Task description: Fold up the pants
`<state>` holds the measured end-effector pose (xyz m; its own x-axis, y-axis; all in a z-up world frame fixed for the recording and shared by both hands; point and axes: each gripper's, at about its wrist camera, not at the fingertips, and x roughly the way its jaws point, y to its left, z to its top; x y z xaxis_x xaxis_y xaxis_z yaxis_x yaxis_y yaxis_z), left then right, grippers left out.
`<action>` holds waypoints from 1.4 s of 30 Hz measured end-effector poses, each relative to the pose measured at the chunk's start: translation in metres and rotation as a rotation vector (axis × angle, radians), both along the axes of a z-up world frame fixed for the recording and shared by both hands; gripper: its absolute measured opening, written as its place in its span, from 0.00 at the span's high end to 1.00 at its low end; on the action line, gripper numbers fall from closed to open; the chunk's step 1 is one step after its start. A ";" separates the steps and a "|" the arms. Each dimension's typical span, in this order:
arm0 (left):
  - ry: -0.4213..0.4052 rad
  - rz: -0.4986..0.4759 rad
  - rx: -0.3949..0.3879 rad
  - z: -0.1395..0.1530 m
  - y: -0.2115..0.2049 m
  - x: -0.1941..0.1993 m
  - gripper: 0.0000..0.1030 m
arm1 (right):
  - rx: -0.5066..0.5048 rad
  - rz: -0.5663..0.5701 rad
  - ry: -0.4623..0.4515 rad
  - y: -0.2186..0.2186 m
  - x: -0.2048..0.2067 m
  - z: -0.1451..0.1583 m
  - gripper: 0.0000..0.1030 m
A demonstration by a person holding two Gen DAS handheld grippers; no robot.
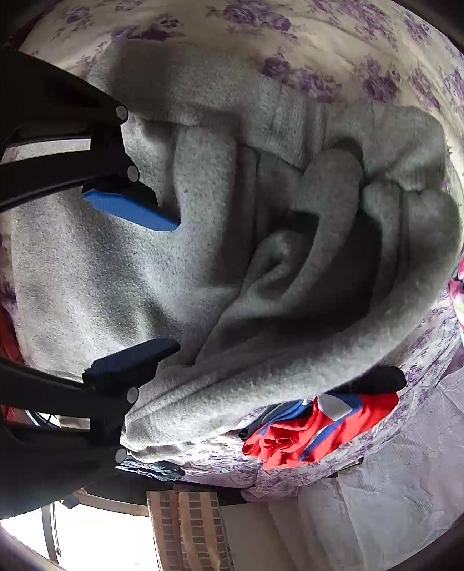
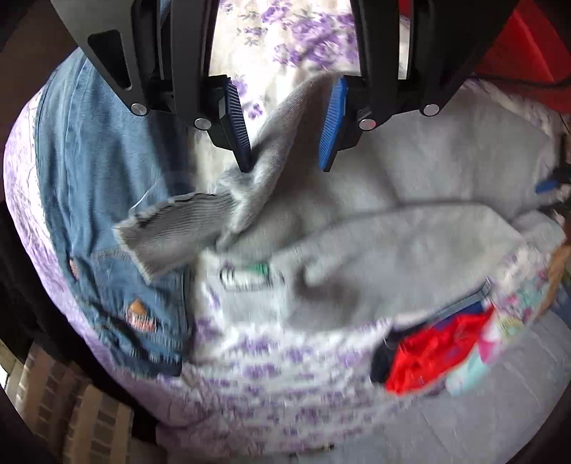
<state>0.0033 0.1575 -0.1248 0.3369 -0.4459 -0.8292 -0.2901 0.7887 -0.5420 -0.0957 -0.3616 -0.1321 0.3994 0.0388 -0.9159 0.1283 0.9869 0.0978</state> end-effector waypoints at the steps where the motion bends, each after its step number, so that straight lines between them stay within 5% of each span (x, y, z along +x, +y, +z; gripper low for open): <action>1: -0.002 -0.005 0.005 0.001 0.000 0.002 0.41 | 0.000 -0.029 0.070 -0.009 -0.002 -0.020 0.62; 3: -0.004 -0.008 0.014 0.002 0.002 0.003 0.41 | 0.143 -0.135 0.045 -0.040 -0.021 -0.031 0.64; 4: -0.003 -0.001 0.014 0.003 0.004 0.002 0.41 | 0.132 -0.173 0.054 -0.047 -0.023 -0.024 0.64; 9: 0.006 0.034 -0.012 -0.005 0.013 -0.003 0.40 | -0.190 -0.164 -0.138 -0.045 -0.022 0.037 0.49; 13: 0.011 0.023 0.012 -0.005 0.006 0.004 0.37 | -0.216 -0.097 -0.291 -0.020 -0.010 0.064 0.48; 15: 0.004 0.022 0.010 -0.003 0.002 0.006 0.35 | -0.176 -0.038 -0.328 -0.006 0.000 0.063 0.48; 18: 0.010 0.028 0.011 -0.007 0.001 0.010 0.34 | -0.041 0.108 -0.069 0.023 0.042 0.014 0.48; 19: 0.013 0.031 0.011 -0.008 0.000 0.012 0.34 | 0.006 0.115 -0.057 0.032 0.041 0.004 0.50; 23: 0.034 0.037 0.008 -0.007 -0.001 0.028 0.34 | 0.099 0.123 -0.079 0.049 0.077 -0.012 0.53; 24: 0.020 0.038 0.011 -0.001 0.000 0.039 0.35 | 0.104 0.150 -0.096 0.052 0.095 -0.008 0.60; 26: -0.093 0.044 0.053 0.031 0.002 0.065 0.43 | 0.145 0.124 -0.242 0.039 0.135 0.024 0.81; 27: -0.169 0.046 0.102 0.053 0.004 0.079 0.43 | 0.173 0.032 -0.332 0.023 0.152 0.047 0.82; 28: -0.244 0.074 0.151 0.075 0.008 0.088 0.43 | 0.126 -0.039 -0.428 0.014 0.163 0.073 0.79; 29: -0.291 0.116 0.167 0.092 0.014 0.094 0.42 | -0.016 -0.006 -0.506 0.024 0.170 0.094 0.77; 30: -0.322 0.153 0.162 0.103 0.021 0.098 0.34 | -0.116 0.097 -0.531 0.039 0.175 0.107 0.64; 32: -0.289 0.187 0.159 0.108 0.031 0.104 0.17 | -0.118 0.246 -0.470 0.059 0.180 0.106 0.44; 34: -0.228 0.161 0.151 0.094 0.033 0.099 0.17 | -0.128 0.271 -0.439 0.064 0.170 0.089 0.44; 36: -0.209 0.134 0.172 0.078 0.032 0.080 0.17 | -0.067 0.224 -0.383 0.058 0.158 0.064 0.44; 39: -0.158 0.122 0.215 0.052 0.033 0.045 0.17 | 0.165 0.059 -0.315 0.028 0.141 0.026 0.44; 42: -0.089 0.190 0.181 0.027 0.046 0.013 0.17 | 0.418 -0.156 -0.346 -0.003 0.126 0.002 0.47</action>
